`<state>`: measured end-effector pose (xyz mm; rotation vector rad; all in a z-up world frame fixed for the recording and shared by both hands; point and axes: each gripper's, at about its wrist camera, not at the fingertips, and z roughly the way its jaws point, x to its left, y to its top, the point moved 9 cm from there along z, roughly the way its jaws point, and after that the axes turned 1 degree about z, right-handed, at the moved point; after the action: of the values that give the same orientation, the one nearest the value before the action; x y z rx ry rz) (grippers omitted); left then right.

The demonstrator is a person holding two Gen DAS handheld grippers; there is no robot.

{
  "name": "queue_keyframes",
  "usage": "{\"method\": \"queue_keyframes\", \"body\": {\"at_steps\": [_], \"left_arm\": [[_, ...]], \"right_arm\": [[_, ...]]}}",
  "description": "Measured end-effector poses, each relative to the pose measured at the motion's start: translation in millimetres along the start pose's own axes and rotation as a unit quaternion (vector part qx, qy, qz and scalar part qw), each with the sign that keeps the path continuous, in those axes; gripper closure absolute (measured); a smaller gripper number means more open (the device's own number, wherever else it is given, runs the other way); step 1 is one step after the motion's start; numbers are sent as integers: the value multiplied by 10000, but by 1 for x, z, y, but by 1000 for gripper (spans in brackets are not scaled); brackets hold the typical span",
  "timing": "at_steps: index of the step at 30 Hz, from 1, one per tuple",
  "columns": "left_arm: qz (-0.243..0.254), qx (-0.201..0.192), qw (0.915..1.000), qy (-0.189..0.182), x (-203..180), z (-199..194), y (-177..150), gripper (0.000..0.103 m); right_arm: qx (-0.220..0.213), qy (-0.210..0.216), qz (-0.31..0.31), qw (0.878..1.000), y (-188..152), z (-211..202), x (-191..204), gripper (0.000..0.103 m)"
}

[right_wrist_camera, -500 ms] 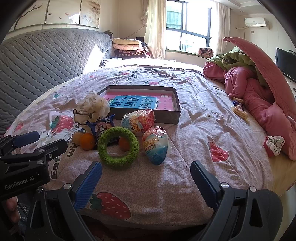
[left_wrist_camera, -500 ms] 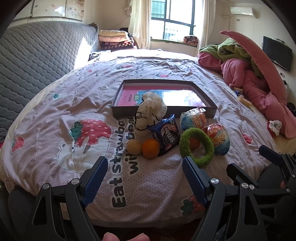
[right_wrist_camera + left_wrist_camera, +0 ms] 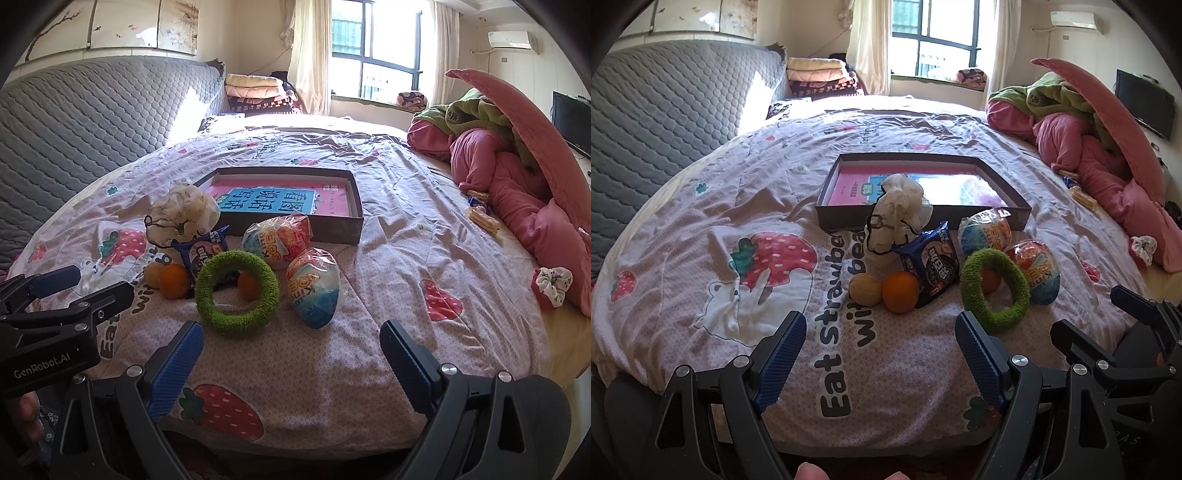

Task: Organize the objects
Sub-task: 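Grasp the walnut with the left gripper while the right gripper grasps the green fuzzy ring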

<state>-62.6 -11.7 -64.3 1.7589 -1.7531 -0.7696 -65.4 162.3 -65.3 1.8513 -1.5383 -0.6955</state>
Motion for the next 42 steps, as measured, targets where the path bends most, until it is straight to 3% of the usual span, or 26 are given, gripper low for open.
{"method": "queue_keyframes", "body": {"at_steps": [12,23,42], "left_arm": [[-86,273,9995,-125,8,23,-8,20],[-189,372,9991,15,25,43,-8,19],[-173,519,9984,-128,46,81,-4,19]], "right_arm": [[171,89,101,9998,-4,14,0,6],[306,215,308,9988,-6,25,-7,7],[457,558,-125,9973,-1,49,37,26]]}}
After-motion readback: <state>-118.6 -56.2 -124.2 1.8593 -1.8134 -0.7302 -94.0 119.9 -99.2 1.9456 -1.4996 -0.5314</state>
